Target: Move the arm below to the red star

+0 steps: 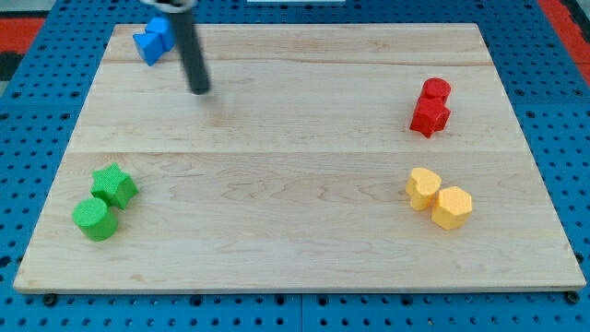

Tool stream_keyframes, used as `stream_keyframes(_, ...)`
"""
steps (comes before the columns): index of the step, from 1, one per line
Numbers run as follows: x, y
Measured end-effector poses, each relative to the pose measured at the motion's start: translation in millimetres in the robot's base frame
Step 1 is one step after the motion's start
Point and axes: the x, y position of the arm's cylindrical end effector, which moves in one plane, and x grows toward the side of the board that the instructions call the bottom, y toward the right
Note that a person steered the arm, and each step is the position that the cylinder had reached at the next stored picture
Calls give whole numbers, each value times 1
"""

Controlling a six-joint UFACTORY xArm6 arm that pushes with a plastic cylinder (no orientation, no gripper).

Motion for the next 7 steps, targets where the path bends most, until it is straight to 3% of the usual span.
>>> stream_keyframes(2,80,168)
stream_keyframes(3,96,208)
stream_keyframes(5,98,281)
stream_keyframes(7,74,284)
